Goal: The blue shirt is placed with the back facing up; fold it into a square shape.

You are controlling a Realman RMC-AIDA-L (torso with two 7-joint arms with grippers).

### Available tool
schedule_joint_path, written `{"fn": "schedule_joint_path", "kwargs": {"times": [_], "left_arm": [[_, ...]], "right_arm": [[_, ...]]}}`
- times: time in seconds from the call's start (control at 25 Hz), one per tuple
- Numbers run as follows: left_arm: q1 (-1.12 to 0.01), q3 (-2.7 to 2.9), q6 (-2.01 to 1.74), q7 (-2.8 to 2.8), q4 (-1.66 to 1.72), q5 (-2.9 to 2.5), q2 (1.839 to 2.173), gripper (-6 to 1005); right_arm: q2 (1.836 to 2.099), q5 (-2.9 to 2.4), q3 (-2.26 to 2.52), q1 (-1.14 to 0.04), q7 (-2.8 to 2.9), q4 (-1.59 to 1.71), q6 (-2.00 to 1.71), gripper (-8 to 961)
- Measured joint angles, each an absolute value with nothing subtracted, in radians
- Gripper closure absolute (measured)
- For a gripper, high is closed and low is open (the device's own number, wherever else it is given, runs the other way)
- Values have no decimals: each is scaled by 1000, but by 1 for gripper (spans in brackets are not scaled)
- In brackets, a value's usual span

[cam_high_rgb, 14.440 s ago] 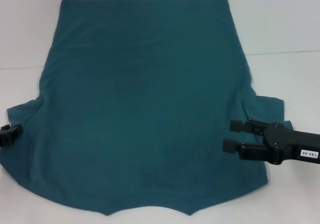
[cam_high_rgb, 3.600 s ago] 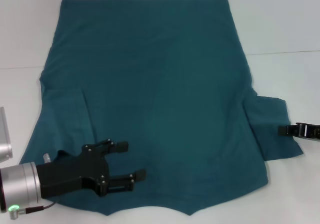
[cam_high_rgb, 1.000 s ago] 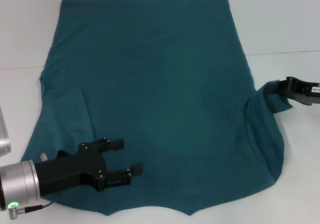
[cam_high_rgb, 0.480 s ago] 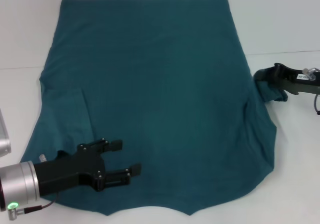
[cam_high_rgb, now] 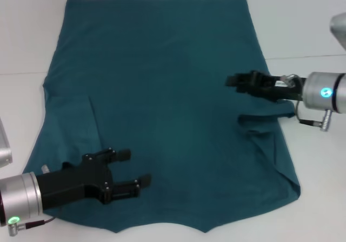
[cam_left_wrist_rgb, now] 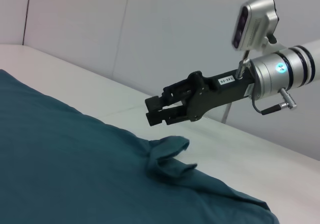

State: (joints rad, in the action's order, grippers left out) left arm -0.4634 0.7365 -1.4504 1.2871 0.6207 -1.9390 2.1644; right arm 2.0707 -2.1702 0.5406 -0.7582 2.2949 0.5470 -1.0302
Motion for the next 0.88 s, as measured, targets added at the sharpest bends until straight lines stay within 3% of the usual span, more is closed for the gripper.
{"fn": "schedule_joint_path", "kwargs": {"times": [0.28,0.48,0.88], "left_arm": [[-465,736,-1433,1287,620,-1942,2163,113],[-465,736,-1433,1289,622,-1942,2163,113],[-468,742,-1440,1289,625,-1942,2163,113]], "right_arm": [[2072,-2170,550,-765,2302,554,-1024,387],[2044,-2175,556,-717,2337,555,-1032,294],[1958,-2219,580,-623,2450,554,-1084,295]]}}
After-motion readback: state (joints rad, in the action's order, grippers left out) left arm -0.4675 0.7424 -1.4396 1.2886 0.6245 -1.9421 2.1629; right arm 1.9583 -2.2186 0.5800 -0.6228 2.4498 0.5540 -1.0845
